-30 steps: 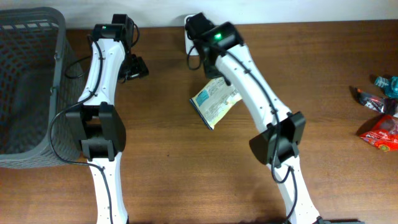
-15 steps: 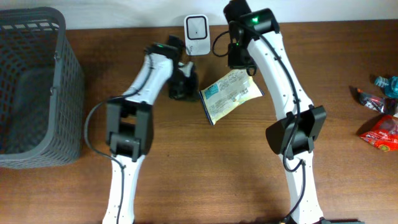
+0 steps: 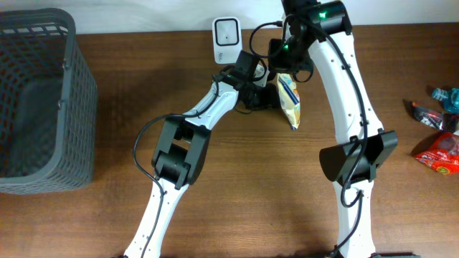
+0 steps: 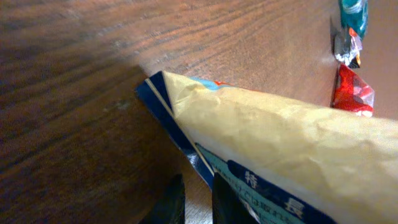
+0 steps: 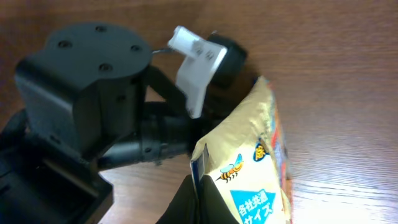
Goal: Scan the item barcode
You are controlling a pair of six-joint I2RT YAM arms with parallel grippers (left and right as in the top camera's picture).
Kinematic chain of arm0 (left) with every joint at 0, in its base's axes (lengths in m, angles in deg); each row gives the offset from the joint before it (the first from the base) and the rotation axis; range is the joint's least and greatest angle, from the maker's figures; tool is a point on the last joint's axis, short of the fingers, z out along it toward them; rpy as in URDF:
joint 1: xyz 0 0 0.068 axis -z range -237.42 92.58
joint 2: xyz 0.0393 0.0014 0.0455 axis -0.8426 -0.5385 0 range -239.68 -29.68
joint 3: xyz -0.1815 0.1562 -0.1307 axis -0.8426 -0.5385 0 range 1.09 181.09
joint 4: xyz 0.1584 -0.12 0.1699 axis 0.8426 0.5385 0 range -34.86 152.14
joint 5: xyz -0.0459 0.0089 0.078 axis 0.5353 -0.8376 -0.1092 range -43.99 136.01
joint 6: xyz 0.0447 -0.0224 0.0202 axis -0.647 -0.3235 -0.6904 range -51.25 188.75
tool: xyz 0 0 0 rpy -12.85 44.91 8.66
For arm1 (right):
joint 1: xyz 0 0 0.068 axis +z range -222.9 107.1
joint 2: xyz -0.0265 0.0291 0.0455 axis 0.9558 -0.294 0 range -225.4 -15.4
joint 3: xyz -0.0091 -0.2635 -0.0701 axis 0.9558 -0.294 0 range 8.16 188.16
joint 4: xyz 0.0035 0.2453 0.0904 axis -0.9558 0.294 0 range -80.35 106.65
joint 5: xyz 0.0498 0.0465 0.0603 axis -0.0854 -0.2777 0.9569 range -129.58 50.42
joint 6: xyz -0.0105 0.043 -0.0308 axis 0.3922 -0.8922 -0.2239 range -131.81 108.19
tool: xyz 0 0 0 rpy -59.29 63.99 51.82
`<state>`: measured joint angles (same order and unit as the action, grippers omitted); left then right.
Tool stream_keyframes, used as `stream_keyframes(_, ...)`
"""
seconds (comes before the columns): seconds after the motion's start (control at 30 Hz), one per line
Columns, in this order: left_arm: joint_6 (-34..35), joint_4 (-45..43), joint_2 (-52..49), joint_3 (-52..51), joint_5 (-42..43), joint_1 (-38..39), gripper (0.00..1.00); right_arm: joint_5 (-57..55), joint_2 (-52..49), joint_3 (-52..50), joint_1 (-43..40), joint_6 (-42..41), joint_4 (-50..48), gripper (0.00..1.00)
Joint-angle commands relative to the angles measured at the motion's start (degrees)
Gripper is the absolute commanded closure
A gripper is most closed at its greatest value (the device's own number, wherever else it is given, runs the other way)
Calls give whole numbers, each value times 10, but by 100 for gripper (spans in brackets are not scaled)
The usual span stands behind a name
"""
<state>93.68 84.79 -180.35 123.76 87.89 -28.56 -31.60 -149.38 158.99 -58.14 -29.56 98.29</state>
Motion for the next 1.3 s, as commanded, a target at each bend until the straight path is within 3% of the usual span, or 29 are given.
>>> stream_keyframes(0.0,-15,13,-10,1,-45,-27,79,36,11,0,11,4,3,96)
stream_keyframes(0.03,-37,38,-6,5,-46,-43,72,36,9,-6,14,4,2,96)
stream_keyframes(0.13,-107,125,19,22,-49,-105,66,42,-5,-52,26,3,-20,96)
stream_keyframes(0.3,-118,241,108,24,-256,-177,58,56,-8,-106,58,-8,-77,92)
stream_keyframes(0.33,-118,260,129,24,-278,-191,53,56,-8,-106,73,-8,-90,75)
stream_keyframes(0.37,-118,280,150,24,-280,-202,49,56,-8,-106,82,-8,-99,72)
stream_keyframes(0.4,-118,297,165,24,-279,-208,47,56,-8,-106,93,-7,-111,58)
stream_keyframes(0.43,-118,316,176,24,-278,-210,43,56,-8,-106,100,-7,-122,34)
stream_keyframes(0.5,-118,349,181,24,-277,-206,35,53,-8,-103,95,-7,-131,16)
stream_keyframes(0.53,-118,374,180,23,-278,-199,26,53,-8,-103,79,-7,-127,6)
stream_keyframes(0.57,-117,394,180,21,-278,-191,23,53,-8,-103,57,-7,-116,5)
stream_keyframes(0.63,-118,421,178,21,-278,-169,41,48,-8,-104,9,-7,-90,3)
stream_keyframes(0.67,-118,422,176,21,-278,-160,55,42,-8,-104,-6,-4,-81,2)
stream_keyframes(0.7,-118,422,175,21,-278,-151,63,33,-8,-104,-21,-3,-70,4)
stream_keyframes(0.73,-117,420,172,21,-278,-139,75,29,-8,-109,-44,14,-55,18)
stream_keyframes(0.8,-73,421,165,21,-278,-116,98,29,-10,-136,-70,26,-44,56)
stream_keyframes(0.87,-38,419,162,13,-277,-102,100,28,-11,-189,-73,28,-73,74)
stream_keyframes(0.93,-35,403,160,-2,-263,-80,100,36,-11,-258,-73,27,-129,81)
stream_keyframes(1.07,-7,317,127,-48,-236,-33,100,70,-11,-360,-73,27,-224,83)
stream_keyframes(1.17,-5,288,86,-48,-233,-31,100,64,-12,-398,-73,28,-253,90)
stream_keyframes(1.27,-5,284,72,-48,-317,-38,100,65,-11,-410,-72,28,-225,92)
